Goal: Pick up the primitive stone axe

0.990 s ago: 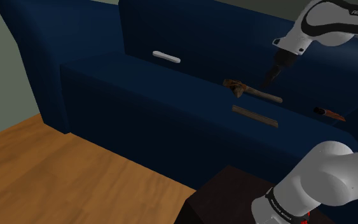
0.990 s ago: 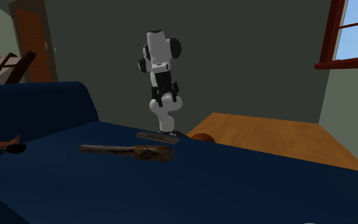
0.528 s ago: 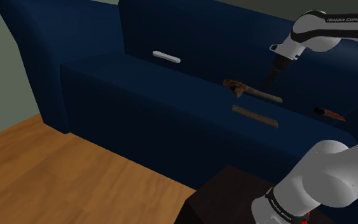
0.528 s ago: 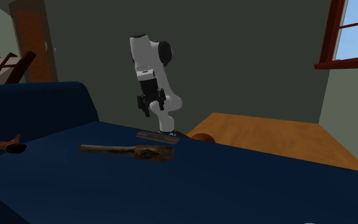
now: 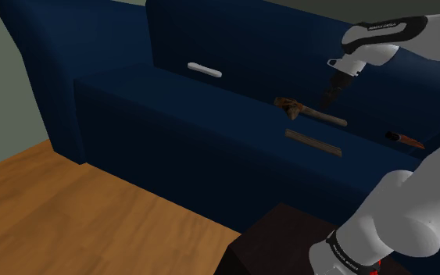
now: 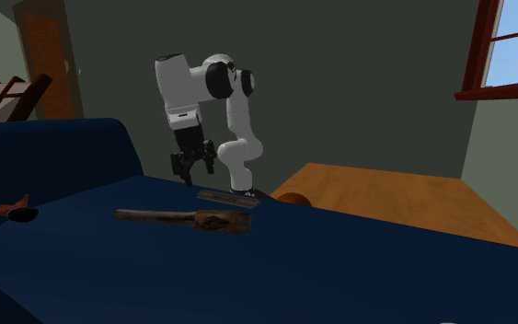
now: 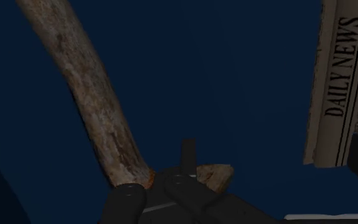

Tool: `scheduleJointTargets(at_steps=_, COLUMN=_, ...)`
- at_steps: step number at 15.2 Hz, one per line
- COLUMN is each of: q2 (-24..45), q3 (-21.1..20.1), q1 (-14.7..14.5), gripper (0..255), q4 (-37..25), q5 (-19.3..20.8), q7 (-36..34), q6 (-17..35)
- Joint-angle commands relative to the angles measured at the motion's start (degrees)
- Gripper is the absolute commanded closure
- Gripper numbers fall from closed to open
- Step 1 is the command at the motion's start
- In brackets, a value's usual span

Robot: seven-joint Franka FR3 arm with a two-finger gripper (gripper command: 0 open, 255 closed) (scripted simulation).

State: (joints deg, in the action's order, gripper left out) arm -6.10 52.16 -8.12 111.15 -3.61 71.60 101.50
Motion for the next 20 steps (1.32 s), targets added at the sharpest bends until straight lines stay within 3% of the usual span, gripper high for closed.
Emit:
scheduleJointTargets(at_steps=1, q2=7.8, q3=3.3, q1=0.2, gripper=0, q4=-4.3, q5=-5.9, q7=8.3, q6=-0.3)
scheduleJointTargets(at_steps=5, q2=23.1, q3=2.9, q1=7.7, gripper=0, q4=-15.0, q5=-17.4, q7=21.6, q6=-4.0)
scheduleJointTargets(at_steps=8, q2=30.8, q3=-0.1, q1=14.2, gripper=0, q4=-22.9, q5=-22.2, q7=27.0, q6=-6.8)
scheduleJointTargets(at_steps=17, q2=32.0, q3=-0.9, q1=14.0, gripper=0, q4=-18.4, q5=-23.4, q7=28.4, q6=-1.7)
scheduleJointTargets(at_steps=18, q2=31.9, q3=-0.9, q1=13.9, gripper=255, q4=-18.3, q5=-23.4, q7=28.4, q6=-1.6)
scheduleJointTargets(at_steps=20, q2=31.9, q3=-0.8, q1=13.9, gripper=255, q4=-18.2, q5=-23.4, q7=28.4, q6=-1.6)
